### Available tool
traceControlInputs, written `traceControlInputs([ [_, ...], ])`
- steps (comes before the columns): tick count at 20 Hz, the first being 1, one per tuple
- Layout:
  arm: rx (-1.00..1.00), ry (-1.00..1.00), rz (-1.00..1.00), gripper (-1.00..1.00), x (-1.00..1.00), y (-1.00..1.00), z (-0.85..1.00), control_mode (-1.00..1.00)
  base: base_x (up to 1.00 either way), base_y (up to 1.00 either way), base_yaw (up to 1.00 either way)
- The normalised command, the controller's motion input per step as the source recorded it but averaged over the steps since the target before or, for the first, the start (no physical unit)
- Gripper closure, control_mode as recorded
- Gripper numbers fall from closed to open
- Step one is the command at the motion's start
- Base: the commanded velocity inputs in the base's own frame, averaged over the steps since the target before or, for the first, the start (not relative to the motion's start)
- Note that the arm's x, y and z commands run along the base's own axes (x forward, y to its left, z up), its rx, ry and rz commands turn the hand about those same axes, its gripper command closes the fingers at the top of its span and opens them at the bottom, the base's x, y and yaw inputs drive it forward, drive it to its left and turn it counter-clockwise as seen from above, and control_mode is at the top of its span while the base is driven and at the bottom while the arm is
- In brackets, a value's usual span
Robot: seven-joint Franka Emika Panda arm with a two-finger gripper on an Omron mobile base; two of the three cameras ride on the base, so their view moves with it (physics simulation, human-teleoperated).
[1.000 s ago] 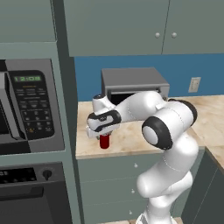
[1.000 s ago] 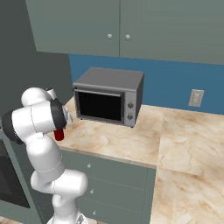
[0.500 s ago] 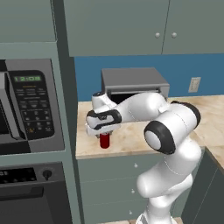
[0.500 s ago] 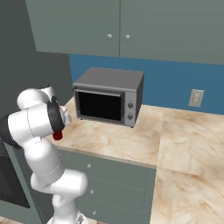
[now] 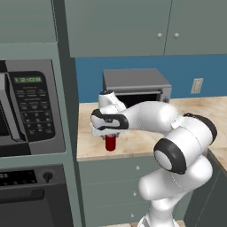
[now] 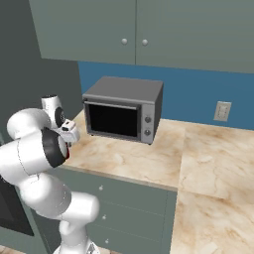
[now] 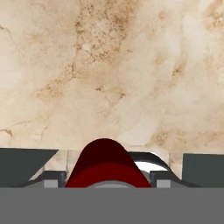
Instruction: Four empty soda cans are scattered around the kitchen. Gather all the cans and cluster them next to the stove for recycling.
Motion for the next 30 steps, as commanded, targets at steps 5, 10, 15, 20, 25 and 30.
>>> traceControlInputs([
  [5, 0.0, 0.0, 0.0, 1.0, -0.24, -0.25, 0.26, -1.0, 0.0, 0.0, 0.0],
  [10, 0.0, 0.01, 0.0, 1.0, -0.15, -0.26, 0.25, -1.0, 0.0, 0.0, 0.0],
  [15, 0.0, 0.02, 0.0, 1.0, -0.12, -0.18, 0.19, -1.0, 0.0, 0.0, 0.0],
  [20, 0.0, 0.0, 0.0, 1.0, -0.08, -0.08, 0.04, -1.0, 0.0, 0.0, 0.0],
  [25, 0.0, 0.0, 0.0, 1.0, 0.0, 0.0, 0.0, -1.0, 0.0, 0.0, 0.0],
  [30, 0.0, 0.0, 0.0, 1.0, 0.0, 0.0, 0.0, -1.0, 0.0, 0.0, 0.0],
])
